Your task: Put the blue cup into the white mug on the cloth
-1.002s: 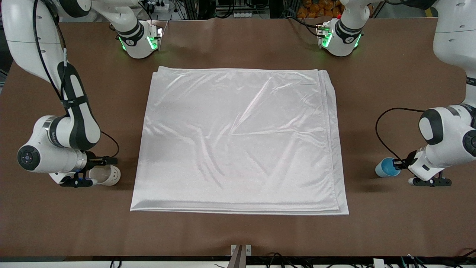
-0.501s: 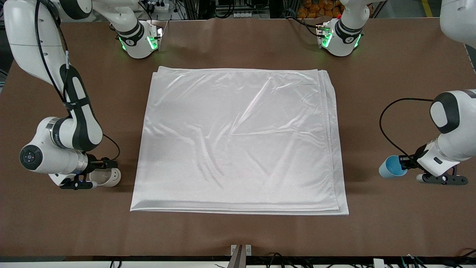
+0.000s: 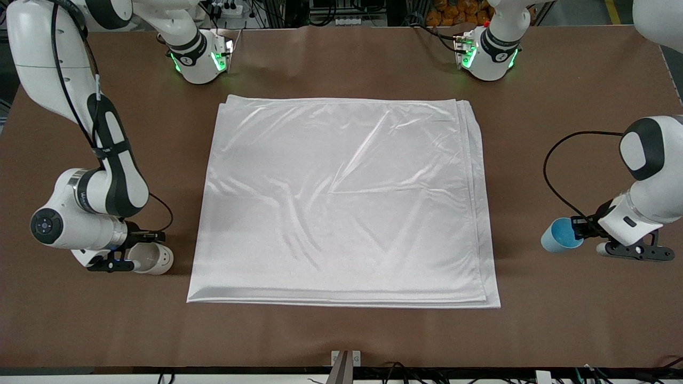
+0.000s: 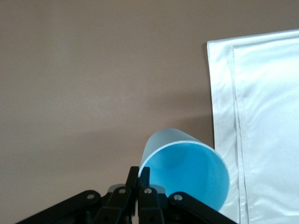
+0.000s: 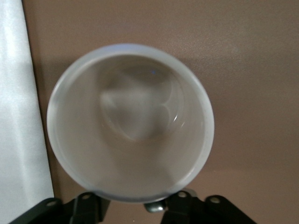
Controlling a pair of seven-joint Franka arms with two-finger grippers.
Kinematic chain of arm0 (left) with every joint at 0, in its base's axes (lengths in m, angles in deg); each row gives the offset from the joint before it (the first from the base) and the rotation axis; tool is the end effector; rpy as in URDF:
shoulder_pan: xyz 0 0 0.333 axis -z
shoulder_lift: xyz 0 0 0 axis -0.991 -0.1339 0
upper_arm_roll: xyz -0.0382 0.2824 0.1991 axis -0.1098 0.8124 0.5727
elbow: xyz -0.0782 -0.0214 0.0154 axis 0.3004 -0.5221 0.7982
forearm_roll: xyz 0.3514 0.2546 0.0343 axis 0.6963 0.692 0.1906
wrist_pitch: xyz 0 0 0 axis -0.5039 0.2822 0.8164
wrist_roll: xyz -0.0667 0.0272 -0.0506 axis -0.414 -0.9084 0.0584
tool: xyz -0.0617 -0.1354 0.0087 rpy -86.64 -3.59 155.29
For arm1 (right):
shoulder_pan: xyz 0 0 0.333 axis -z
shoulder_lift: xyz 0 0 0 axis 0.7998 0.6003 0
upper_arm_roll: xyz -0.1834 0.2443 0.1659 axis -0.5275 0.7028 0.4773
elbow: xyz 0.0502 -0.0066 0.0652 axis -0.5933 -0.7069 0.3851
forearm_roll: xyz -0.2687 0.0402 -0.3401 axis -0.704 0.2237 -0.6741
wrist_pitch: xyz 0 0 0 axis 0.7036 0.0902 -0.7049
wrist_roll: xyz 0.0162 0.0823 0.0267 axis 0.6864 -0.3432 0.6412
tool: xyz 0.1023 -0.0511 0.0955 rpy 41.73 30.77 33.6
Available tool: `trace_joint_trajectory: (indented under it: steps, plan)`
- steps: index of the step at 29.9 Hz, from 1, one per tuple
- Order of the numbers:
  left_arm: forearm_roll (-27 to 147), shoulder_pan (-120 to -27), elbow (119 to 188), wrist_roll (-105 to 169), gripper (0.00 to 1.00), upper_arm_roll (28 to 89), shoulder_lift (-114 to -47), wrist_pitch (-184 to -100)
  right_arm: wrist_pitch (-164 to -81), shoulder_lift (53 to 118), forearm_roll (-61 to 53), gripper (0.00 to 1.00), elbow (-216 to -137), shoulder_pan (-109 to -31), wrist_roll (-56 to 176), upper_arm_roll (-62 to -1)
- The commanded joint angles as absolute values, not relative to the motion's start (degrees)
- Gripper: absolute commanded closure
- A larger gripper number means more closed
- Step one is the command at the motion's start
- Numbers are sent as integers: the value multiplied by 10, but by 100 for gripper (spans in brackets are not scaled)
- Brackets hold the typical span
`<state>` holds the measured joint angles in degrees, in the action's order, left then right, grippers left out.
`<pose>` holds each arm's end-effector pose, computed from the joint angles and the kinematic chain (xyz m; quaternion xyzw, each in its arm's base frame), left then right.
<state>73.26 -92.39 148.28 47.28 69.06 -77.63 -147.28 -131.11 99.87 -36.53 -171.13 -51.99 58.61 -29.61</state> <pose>0.7262 0.0436 0.3605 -0.9969 0.0650 -0.0437 0.0083 0.7219 -0.0501 0.1748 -0.9978 0.0040 0.0631 0.0184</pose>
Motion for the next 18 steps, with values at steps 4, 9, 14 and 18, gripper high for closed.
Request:
trace_joint_trajectory:
  steps: [4,9,14,18]
  plan:
    - [736,-913,1439,471,100,683,-758,-1396,-1311,1004,-363,91,-1704,-523,583,-296]
    - [738,-910,1420,436,100,678,-758,-1364,-1311,1002,-363,98,-1704,-527,583,-296]
    - [736,-911,1417,434,100,667,-753,-1358,-1305,997,-363,100,-1704,-528,583,-294]
    - [736,-912,1399,434,100,656,-749,-1337,-1295,984,-363,100,-1703,-535,581,-293]
